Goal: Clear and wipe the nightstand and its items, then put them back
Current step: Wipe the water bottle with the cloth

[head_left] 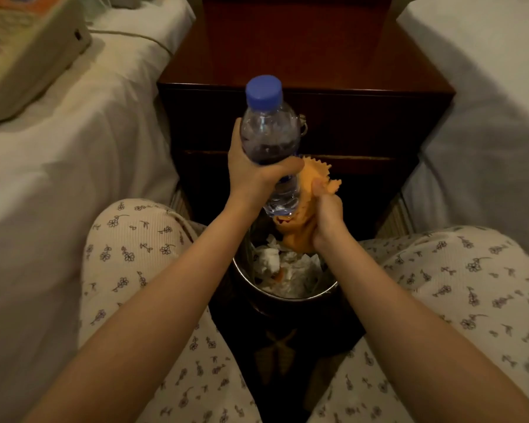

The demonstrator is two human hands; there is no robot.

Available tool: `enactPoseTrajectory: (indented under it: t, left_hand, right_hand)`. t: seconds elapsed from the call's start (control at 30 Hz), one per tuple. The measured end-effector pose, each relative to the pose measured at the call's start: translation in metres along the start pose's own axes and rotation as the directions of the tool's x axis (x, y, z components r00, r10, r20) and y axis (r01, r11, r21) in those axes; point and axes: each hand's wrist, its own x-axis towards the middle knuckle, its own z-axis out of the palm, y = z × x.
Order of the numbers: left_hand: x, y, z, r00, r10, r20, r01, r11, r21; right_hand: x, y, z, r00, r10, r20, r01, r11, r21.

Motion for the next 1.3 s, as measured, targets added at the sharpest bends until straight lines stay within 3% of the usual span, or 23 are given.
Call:
enactPoseTrajectory:
  t: [0.1, 0.2, 0.3, 0.43, 0.57, 0.7, 0.83, 0.97, 1.17, 1.3]
  left_hand:
    - [0.002, 0.004, 0.001, 0.994, -0.111, 0.022, 0.113, 0.985, -0.132]
    - [0.002, 0.003, 0.001, 0.98, -0.196, 0.024, 0.194, 0.936, -0.293]
    - [0.003, 0.004, -0.006, 0.956, -0.293, 0.013, 0.276, 0.886, -0.372]
    - [0.006, 0.011, -0.009, 0.964, -0.264, 0.026, 0.26, 0.918, -0.3]
    - [0.004, 0.011, -0.004, 0.971, -0.237, 0.022, 0.238, 0.962, -0.134]
    - [0.003, 0.015, -0.006, 0.944, -0.329, -0.026, 0.32, 0.931, -0.173]
    - [-0.001, 0.017, -0.011, 0.919, -0.389, -0.056, 0.382, 0.918, -0.102]
    - [-0.004, 0.022, -0.008, 0.922, -0.387, -0.026, 0.386, 0.922, -0.037]
    - [0.013, 0.04, -0.014, 0.81, -0.575, -0.115, 0.573, 0.818, -0.054]
    - [0.035, 0.059, -0.025, 0.781, -0.623, -0.039, 0.624, 0.779, 0.06]
  right_hand:
    - [0.0, 0.002, -0.009, 0.991, 0.078, -0.106, -0.077, 0.997, 0.021]
    - [-0.006, 0.011, -0.013, 0.982, 0.189, -0.008, -0.187, 0.979, 0.076]
    - [-0.012, 0.009, -0.013, 0.971, 0.209, 0.118, -0.225, 0.963, 0.149]
    - [-0.006, 0.002, -0.011, 0.98, 0.146, 0.136, -0.163, 0.979, 0.123]
    - [-0.001, 0.008, -0.009, 0.991, 0.132, -0.028, -0.134, 0.986, -0.1]
    - [0.004, 0.003, -0.013, 0.994, 0.059, -0.094, -0.07, 0.991, -0.115]
    - [-0.007, -0.02, -0.004, 0.996, -0.056, 0.073, 0.057, 0.998, -0.018]
    - [-0.025, -0.019, 0.008, 0.916, -0.013, 0.401, 0.079, 0.986, -0.149]
    - [-0.035, -0.015, 0.009, 0.774, -0.033, 0.633, 0.146, 0.981, -0.127]
    - [-0.052, -0.013, 0.025, 0.744, -0.138, 0.653, 0.229, 0.972, -0.056]
